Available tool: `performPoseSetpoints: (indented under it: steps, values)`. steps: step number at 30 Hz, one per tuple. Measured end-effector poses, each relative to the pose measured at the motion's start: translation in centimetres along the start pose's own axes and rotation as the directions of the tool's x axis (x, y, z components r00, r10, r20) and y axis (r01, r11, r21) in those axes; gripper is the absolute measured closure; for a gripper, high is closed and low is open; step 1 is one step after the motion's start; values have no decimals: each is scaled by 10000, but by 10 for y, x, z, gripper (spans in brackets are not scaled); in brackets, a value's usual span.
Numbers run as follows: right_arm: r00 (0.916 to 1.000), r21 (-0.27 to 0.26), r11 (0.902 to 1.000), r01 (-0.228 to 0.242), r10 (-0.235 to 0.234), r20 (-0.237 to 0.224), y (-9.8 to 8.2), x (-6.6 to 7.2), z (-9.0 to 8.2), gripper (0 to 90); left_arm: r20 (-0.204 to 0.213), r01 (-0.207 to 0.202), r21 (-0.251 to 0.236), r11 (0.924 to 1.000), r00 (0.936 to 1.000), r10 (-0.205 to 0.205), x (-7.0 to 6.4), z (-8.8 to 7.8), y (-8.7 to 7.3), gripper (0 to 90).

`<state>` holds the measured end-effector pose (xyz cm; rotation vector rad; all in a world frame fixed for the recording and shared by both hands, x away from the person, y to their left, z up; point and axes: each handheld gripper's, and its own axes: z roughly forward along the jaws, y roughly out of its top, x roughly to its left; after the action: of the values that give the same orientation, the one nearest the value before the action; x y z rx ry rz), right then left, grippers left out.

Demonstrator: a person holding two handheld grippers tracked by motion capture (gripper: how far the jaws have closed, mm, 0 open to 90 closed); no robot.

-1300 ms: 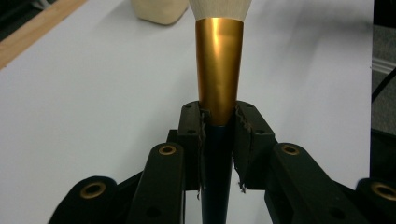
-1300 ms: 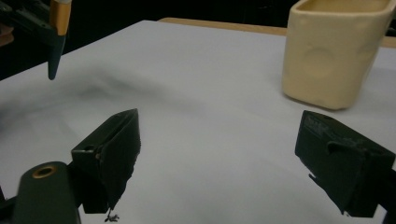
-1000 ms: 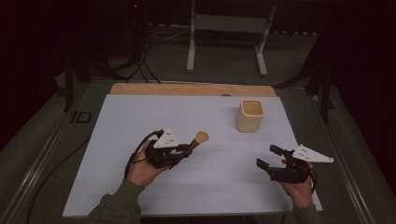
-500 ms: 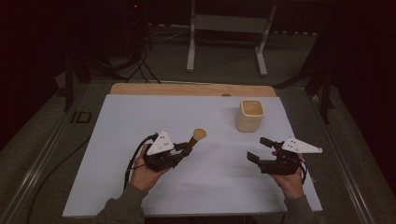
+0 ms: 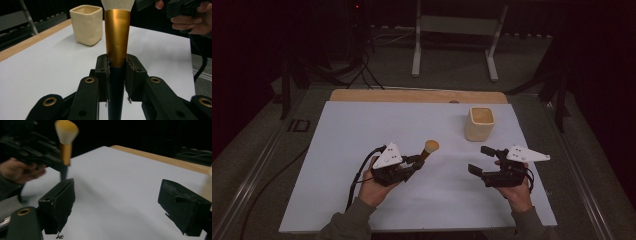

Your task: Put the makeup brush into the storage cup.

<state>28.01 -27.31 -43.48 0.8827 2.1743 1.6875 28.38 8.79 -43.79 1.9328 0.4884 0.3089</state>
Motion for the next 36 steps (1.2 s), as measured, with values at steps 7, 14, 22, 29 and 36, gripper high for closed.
performPoseSetpoints:
  steps: [7, 14, 22, 29, 36]
  values:
    - [9925, -9, 9994, 346, -345, -1172, 15, 17, 24, 216, 127, -22, -172, 9998, 9999, 24, -2, 1, 0, 746]
    - [9773, 62, 9980, 628, -602, -2029, 26, 31, 50, 268, 384, -68, -351, 9994, 9992, 81, -6, 3, 1, 746]
    - [9585, -53, 9974, 723, -710, -2762, 33, 40, 69, 360, 656, -142, -552, 9984, 9977, 178, -10, 5, 2, 746]
    - [9434, -139, 9968, 789, -791, -3220, 37, 44, 78, 493, 746, -223, -847, 9962, 9968, 286, -14, 6, 2, 746]
    - [9398, -172, 9970, 758, -772, -3328, 36, 44, 81, 650, 828, -273, -959, 9950, 9959, 353, -17, 8, 3, 745]
